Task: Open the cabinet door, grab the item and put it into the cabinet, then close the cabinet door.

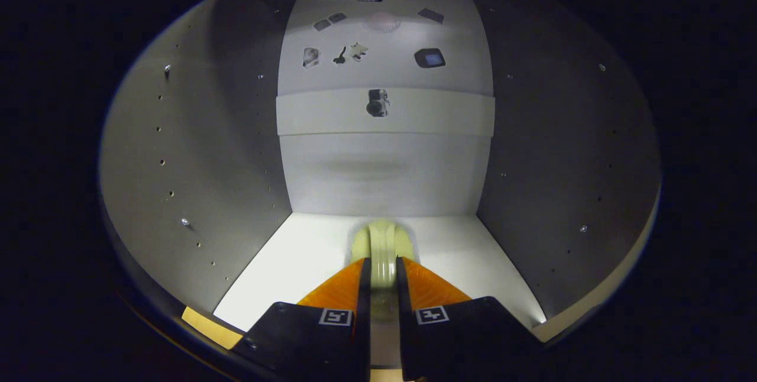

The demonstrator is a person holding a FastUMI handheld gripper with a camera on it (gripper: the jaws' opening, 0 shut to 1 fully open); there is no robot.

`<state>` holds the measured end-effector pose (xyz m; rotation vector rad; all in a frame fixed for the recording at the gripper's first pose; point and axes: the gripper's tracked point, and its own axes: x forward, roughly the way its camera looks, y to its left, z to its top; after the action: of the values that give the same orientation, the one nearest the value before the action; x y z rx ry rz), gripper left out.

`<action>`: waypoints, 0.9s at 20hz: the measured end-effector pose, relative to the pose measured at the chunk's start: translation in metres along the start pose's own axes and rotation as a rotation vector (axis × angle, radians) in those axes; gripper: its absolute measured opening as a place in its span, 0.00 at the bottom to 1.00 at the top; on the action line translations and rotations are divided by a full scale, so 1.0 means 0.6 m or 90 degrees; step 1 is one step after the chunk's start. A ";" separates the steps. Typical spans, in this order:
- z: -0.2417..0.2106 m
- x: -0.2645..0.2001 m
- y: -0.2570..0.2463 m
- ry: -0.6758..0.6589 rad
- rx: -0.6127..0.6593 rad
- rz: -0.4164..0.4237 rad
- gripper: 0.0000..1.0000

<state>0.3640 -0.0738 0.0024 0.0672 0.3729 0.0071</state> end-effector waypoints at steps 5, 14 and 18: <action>0.023 -0.001 0.009 -0.039 -0.004 0.010 0.29; 0.136 -0.244 0.030 -0.184 -0.037 0.048 0.29; 0.144 -0.379 0.060 -0.233 -0.043 0.062 0.27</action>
<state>0.1836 -0.0480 0.1677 0.0195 0.0031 0.1024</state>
